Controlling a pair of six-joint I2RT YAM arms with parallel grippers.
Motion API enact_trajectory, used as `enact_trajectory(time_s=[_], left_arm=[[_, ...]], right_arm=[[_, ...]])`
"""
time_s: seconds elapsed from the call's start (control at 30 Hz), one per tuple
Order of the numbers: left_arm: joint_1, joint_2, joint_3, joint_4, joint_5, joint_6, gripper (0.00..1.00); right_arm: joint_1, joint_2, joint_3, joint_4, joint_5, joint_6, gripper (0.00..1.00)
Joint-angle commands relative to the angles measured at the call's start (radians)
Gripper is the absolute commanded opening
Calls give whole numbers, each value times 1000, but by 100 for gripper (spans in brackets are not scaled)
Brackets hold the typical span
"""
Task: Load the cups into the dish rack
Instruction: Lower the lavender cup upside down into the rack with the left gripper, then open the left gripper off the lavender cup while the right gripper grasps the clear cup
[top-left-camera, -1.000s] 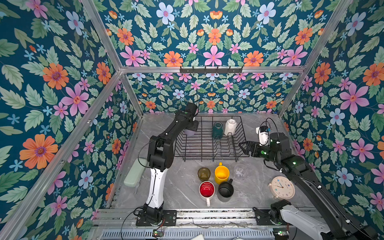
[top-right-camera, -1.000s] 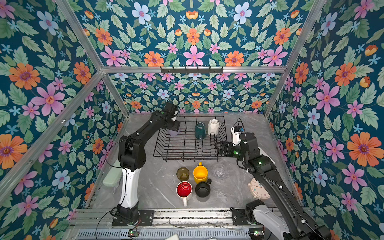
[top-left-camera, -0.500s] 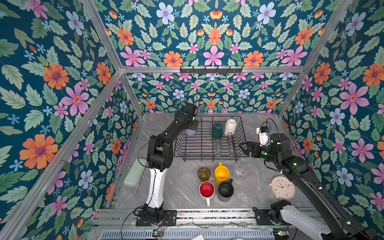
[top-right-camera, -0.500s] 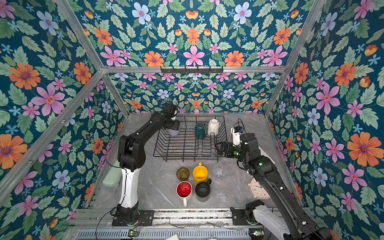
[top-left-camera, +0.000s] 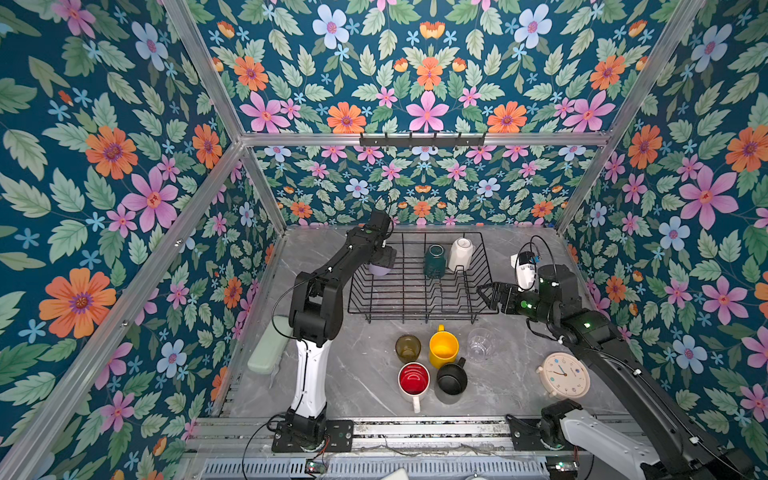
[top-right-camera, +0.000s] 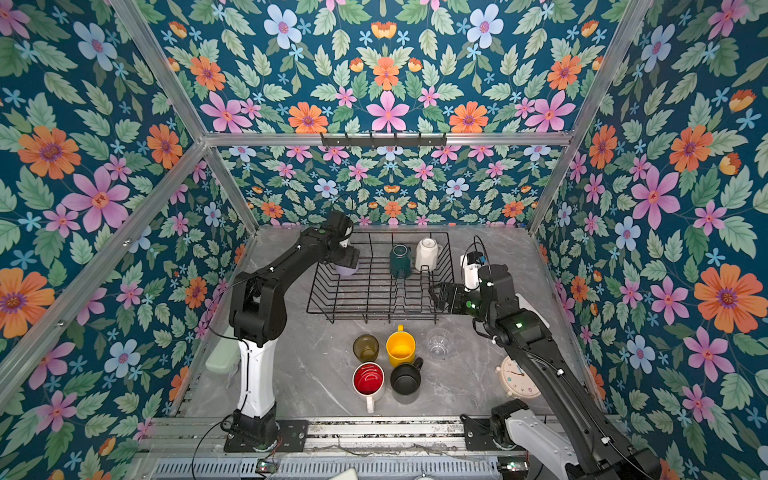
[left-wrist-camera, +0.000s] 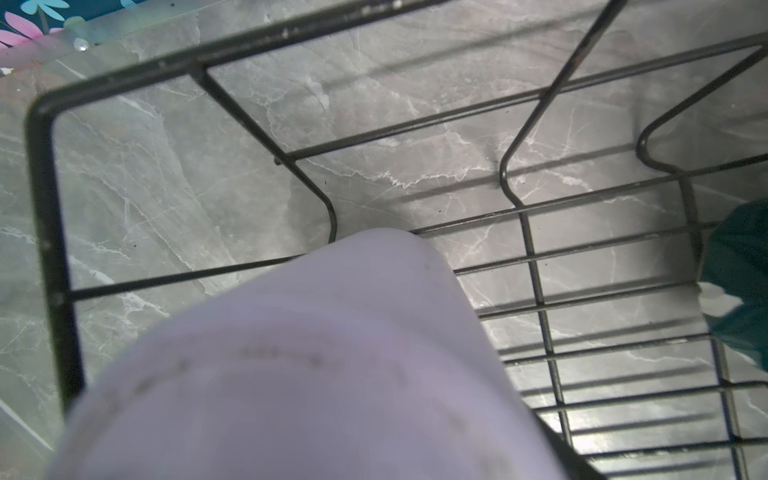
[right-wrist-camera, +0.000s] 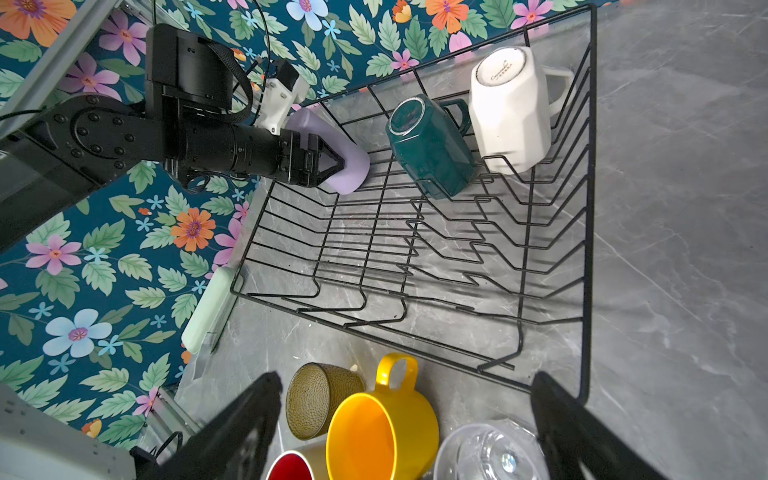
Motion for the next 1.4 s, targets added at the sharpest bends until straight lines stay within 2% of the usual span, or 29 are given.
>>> enact_trajectory(time_s=[0.0, 0.07, 0.23, 0.4, 0.53, 0.67, 0.97, 1.13, 1.37], left_arm=[[1, -20, -11, 6, -6, 12, 96], [1, -36, -21, 17, -5, 9, 100], [0, -118, -68, 68, -11, 5, 100], [-1, -284, -208, 218, -52, -28, 100], [0, -490, -445, 505, -86, -31, 100], [2, -685, -682, 789, -89, -32, 100], [0, -965, -994, 1108, -38, -126, 100], [0, -1069, -1084, 1215, -23, -164, 100], [1, -1124, -1126, 1243, -30, -204, 100]], right_arm=[[0, -6, -1, 4, 8, -4, 93], [1, -3, 8, -8, 14, -8, 93], [0, 12, 40, -88, 65, -18, 92], [1, 33, 51, -197, 124, -34, 90], [10, 51, 46, -277, 130, -30, 82], [65, 60, 13, -320, 187, -6, 76], [118, 71, -72, -359, 212, 50, 64], [139, 87, -120, -343, 210, 83, 57], [147, 116, -170, -289, 219, 110, 47]])
